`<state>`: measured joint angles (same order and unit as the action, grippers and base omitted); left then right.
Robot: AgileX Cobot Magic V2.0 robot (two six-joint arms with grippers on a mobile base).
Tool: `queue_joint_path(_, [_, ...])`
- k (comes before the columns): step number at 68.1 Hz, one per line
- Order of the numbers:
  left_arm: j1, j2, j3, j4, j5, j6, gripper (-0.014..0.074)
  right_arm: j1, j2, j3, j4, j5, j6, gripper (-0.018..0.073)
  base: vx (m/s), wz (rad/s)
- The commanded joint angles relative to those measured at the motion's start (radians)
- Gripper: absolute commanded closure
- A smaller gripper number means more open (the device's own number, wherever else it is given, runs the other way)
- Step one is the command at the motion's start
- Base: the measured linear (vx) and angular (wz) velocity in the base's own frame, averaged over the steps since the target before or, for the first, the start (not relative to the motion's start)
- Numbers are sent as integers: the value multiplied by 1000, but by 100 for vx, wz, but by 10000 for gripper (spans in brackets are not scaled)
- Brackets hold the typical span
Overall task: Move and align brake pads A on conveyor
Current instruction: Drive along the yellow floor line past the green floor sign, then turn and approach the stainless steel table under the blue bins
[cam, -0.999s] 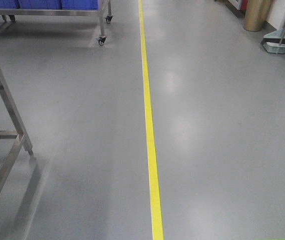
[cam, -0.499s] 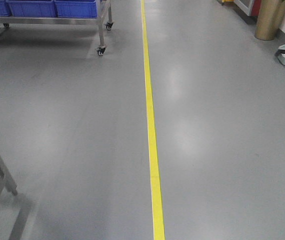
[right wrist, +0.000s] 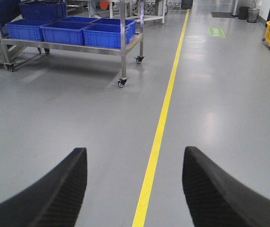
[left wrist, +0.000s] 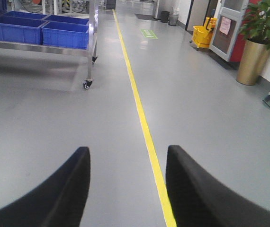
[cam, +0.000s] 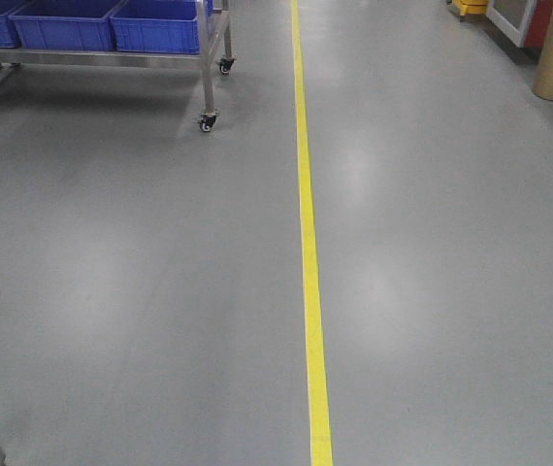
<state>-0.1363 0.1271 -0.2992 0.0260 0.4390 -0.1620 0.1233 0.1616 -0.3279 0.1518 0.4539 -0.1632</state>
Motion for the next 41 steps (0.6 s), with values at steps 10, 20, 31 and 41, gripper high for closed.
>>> queue_joint_path(10, [-1,15,-25,-2,-77,-2,245,-4,14,-27,0,-74,-7,127,55,11])
queue_joint_path(20, [-1,15,-25,-2,-77,-2,245,-4,14,-27,0,-74,-7,127,52,15])
queue_joint_path(31, [-1,15,-25,-2,-77,-2,245,-4,14,-27,0,-74,-7,127,48,24])
queue_joint_path(41, [-1,15,-25,-2,-77,-2,245,-4,14,-27,0,-74,-7,127,43,43])
